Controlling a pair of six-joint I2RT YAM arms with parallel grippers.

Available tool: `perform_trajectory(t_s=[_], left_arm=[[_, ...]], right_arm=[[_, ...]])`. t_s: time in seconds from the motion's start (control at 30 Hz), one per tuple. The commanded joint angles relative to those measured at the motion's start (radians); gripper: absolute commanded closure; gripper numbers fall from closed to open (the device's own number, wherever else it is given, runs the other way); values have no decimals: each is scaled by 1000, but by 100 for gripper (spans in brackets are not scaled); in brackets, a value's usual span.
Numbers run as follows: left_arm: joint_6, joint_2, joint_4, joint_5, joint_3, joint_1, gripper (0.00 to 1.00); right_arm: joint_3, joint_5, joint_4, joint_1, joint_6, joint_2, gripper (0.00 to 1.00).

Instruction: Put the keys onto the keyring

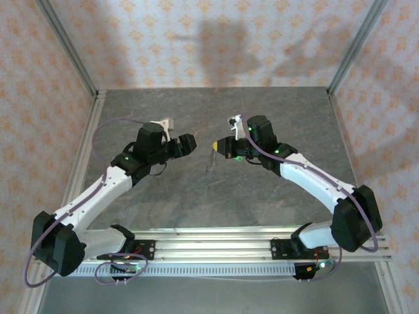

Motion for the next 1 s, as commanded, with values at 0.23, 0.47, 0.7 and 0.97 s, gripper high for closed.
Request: perform_trajectory(t_s=[0.23,0.47,0.7,0.97], left_arm=[[3,-19,-45,-127,-2,6,20],[9,-15,-46,-134,-9,7,20],[18,-4,12,-75,-28,7,39],[17,-16,148,69,-28,9,50]], right_arm=[[-10,36,192,16,81,163,100],[-57,30,256,30,84,211,100],[-55,-50,287,19,62,166,100],[28,-239,301,-26,83,92,100]])
